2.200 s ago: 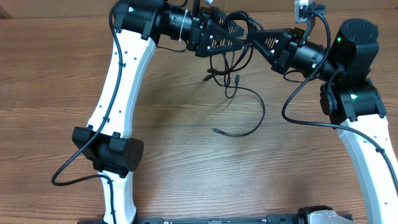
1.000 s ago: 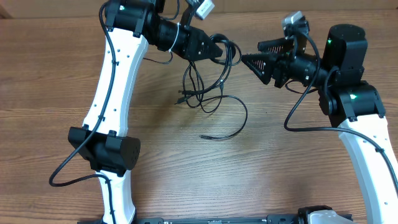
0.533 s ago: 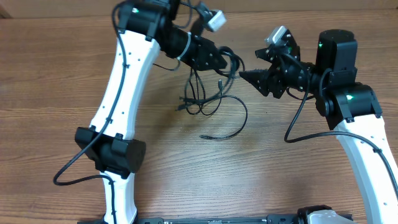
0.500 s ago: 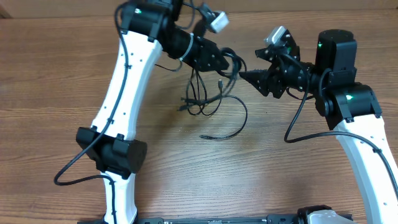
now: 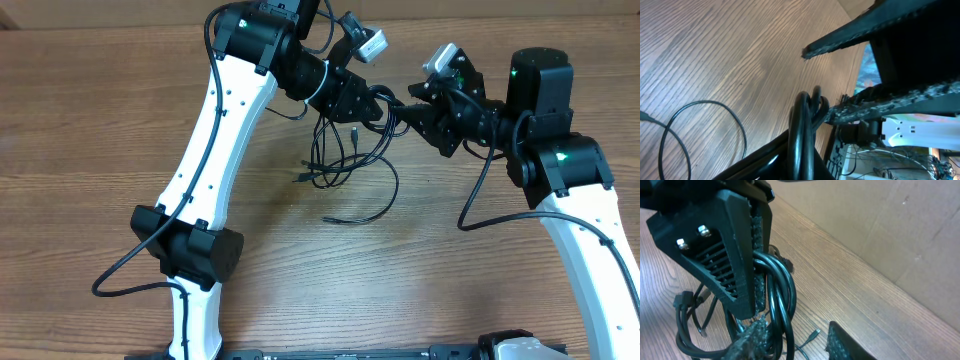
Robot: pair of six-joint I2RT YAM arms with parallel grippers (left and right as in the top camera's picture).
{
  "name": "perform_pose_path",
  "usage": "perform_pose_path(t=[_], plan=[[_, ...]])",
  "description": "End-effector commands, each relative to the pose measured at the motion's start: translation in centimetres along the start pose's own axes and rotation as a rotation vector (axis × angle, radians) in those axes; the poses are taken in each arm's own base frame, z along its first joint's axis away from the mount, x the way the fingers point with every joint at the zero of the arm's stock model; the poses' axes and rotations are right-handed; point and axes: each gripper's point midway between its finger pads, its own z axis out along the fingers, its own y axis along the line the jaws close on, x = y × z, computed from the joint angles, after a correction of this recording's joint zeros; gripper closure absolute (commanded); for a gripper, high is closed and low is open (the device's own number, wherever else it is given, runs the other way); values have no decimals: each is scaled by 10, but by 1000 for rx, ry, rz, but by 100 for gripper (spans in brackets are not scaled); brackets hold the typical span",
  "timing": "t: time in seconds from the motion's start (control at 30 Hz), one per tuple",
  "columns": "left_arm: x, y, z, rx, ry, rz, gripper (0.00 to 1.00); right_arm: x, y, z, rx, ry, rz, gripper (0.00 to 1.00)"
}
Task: Untangle cables
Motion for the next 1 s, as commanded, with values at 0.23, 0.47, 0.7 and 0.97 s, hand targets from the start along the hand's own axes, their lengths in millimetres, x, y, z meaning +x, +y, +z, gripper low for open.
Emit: perform_pose_path(t=[0.23,0.47,0.7,0.97], plan=[[-5,-24,1,80,-20,38,96,-5,-4,-1,31,2,-18,67],[-7,-26,3,81,-24,51,96,-4,-5,-1,34,4,-17,91],[-8,-24,2,78,-30,51,96,1,-2,-2,24,25,10,96],[-13,0,-21,41,-77,-63,96,11,-2,-4,21,56,159,96]])
